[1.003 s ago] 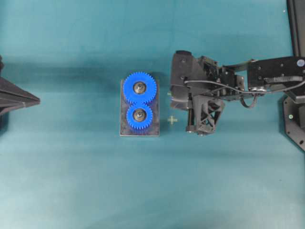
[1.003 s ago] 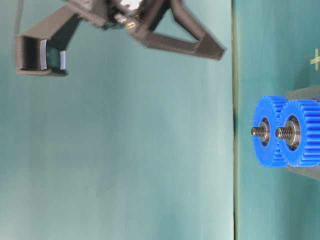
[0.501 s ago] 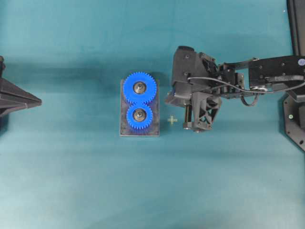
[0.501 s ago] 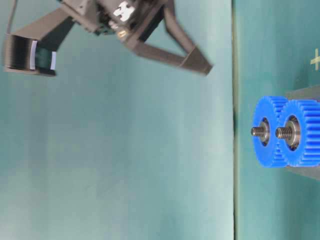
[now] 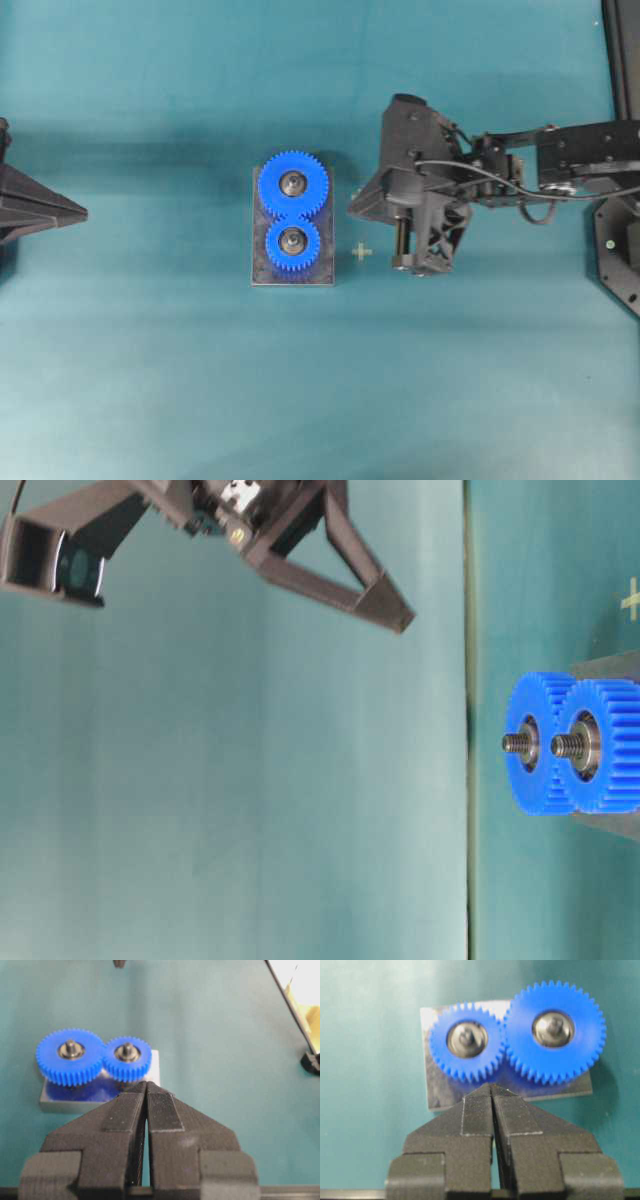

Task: Insert the washer onto the shaft.

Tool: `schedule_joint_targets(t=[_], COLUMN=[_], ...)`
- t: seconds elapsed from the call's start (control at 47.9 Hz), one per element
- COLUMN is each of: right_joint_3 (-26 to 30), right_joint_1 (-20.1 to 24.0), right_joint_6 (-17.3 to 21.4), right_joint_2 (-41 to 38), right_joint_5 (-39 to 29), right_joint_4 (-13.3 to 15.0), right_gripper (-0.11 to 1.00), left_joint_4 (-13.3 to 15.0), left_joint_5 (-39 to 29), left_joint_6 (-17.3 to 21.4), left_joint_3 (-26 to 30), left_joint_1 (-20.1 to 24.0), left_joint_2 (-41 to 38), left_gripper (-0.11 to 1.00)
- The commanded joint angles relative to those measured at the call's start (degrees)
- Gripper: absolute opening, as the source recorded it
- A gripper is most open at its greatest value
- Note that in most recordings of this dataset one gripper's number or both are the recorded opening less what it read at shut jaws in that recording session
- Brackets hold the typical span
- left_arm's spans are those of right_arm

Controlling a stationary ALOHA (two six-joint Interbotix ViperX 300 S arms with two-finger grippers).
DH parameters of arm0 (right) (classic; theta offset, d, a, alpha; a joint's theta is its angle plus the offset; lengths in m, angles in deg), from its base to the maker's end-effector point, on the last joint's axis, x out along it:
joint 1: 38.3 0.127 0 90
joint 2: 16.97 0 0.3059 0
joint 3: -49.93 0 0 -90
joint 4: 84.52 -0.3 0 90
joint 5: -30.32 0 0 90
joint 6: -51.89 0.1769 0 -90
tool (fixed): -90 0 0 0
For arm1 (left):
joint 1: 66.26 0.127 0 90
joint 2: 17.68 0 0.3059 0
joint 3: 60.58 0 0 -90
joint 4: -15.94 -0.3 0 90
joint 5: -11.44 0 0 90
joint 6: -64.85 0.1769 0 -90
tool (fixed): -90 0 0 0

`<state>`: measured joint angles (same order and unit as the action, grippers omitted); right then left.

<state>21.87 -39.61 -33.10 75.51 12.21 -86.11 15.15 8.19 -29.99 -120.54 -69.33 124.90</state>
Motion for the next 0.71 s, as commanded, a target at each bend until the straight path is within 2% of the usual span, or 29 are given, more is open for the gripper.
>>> schedule_joint_targets(t=[0.0, 0.334, 0.689], right_joint_3=[-0.4, -3.1, -3.8], right_joint_1=[-0.2, -0.4, -0.4], right_joint_6=[0.4, 0.4, 0.4], right_joint_2=[2.2, 2.6, 2.5], right_joint_5=[0.8, 7.4, 8.3], right_joint_4=[0.1, 0.0, 0.0], right_gripper=[0.06, 0.06, 0.06], left_joint_4=[-0.1, -0.1, -0.2], left_joint_5=[0.4, 0.5, 1.6], left_joint_6=[0.0, -0.1, -0.2], left_joint_3=[0.6, 0.2, -1.1], left_joint_1=[0.1, 1.0, 1.1], left_joint_2=[-0.8, -0.8, -0.6], left_gripper=[0.01, 0.01, 0.01])
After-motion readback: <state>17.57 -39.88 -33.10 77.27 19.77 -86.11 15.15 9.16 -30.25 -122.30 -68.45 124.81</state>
